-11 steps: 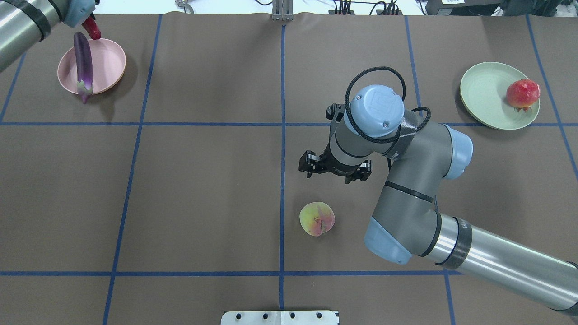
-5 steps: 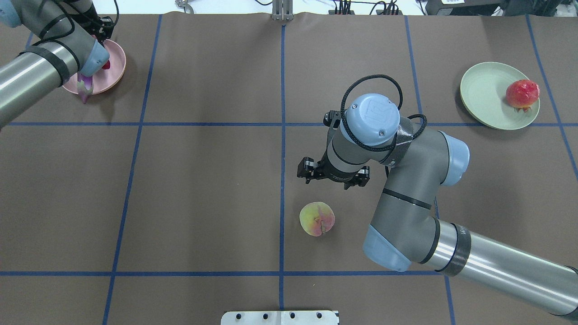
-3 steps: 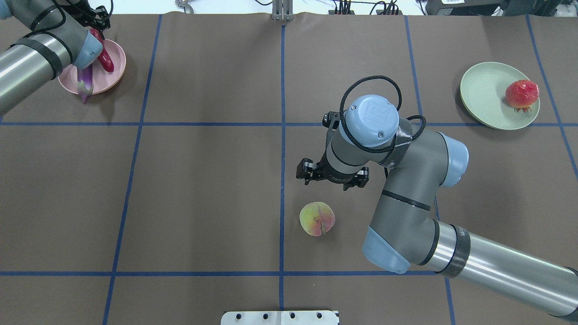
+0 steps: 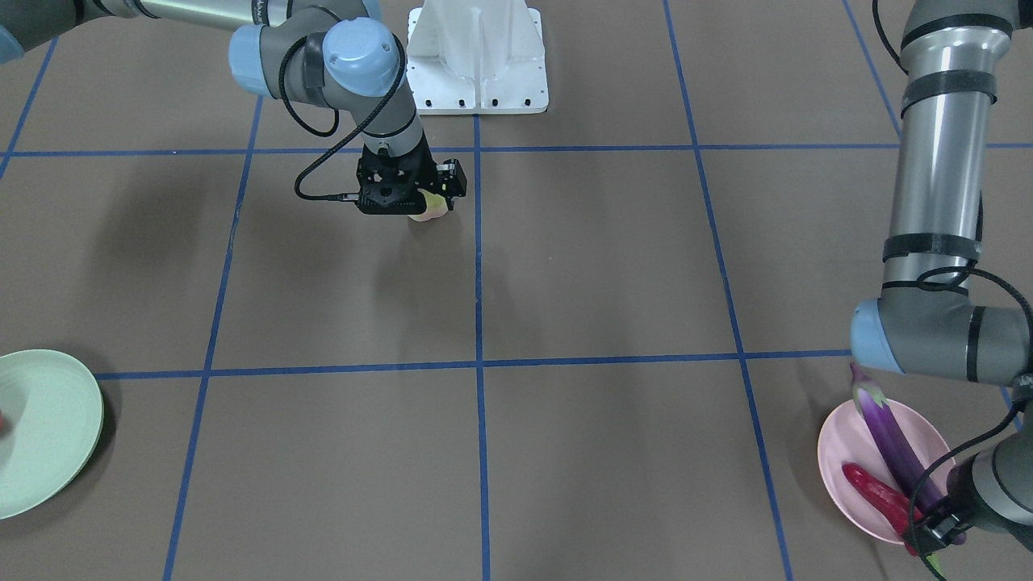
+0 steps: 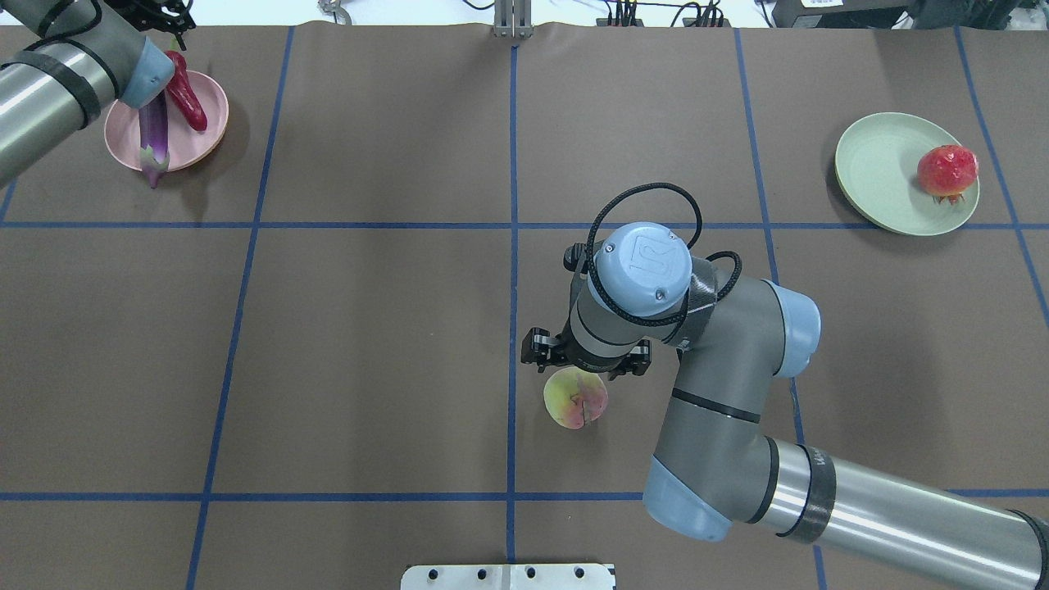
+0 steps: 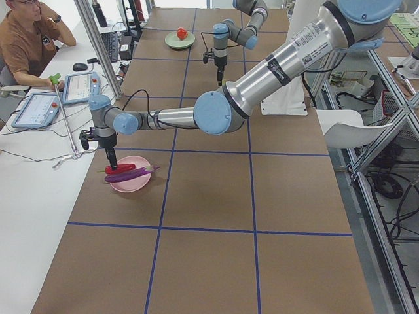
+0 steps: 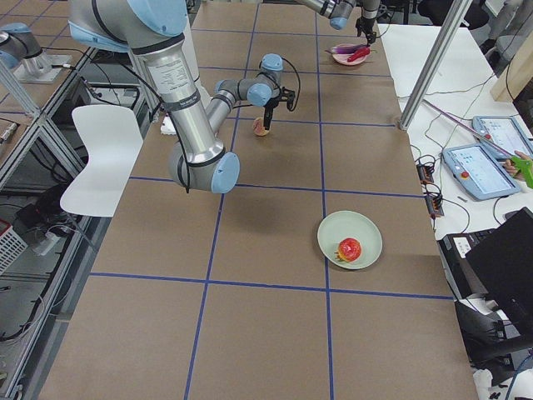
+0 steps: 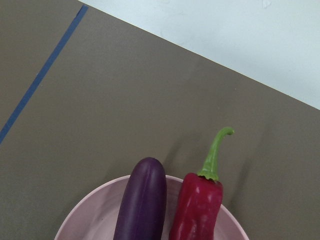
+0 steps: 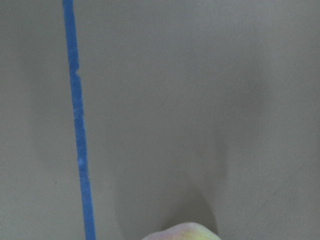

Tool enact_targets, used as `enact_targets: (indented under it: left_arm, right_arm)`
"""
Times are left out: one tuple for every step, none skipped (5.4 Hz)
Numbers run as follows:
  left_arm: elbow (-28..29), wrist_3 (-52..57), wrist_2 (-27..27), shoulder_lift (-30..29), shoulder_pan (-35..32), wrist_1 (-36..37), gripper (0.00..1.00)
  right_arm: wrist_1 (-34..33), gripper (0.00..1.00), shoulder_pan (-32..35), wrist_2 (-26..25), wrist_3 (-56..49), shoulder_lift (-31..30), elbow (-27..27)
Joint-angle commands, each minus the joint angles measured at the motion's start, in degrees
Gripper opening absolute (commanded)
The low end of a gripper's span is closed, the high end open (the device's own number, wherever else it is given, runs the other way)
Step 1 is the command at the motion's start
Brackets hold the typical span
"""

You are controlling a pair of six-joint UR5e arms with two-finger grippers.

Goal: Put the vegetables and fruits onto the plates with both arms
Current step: 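Lower the right gripper onto the peach and close it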

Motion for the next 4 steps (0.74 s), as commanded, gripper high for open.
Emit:
enact_targets:
  left_arm:
    - [-0.37, 0.03, -0.63, -0.01, -0.49, 0.02, 1.0]
    - [-0.37, 0.03, -0.72, -0.01, -0.5, 0.02, 1.0]
    - [-0.37, 0.03, -0.72, -0.01, -0.5, 0.02, 1.0]
    - [-0.37, 0.03, -0.72, -0.01, -0.5, 0.02, 1.0]
  right_arm:
    - [-0.09, 1.0, -0.75, -0.06, 0.2, -0.79, -0.05]
    - [-0.17, 1.0, -1.19, 0.03, 0.2, -0.89, -0.05]
    - [-0.17, 1.0, -1.54, 0.03, 0.2, -0.97, -0.05]
    - [-0.17, 1.0, -1.81, 0.12, 0.2, -0.8, -0.05]
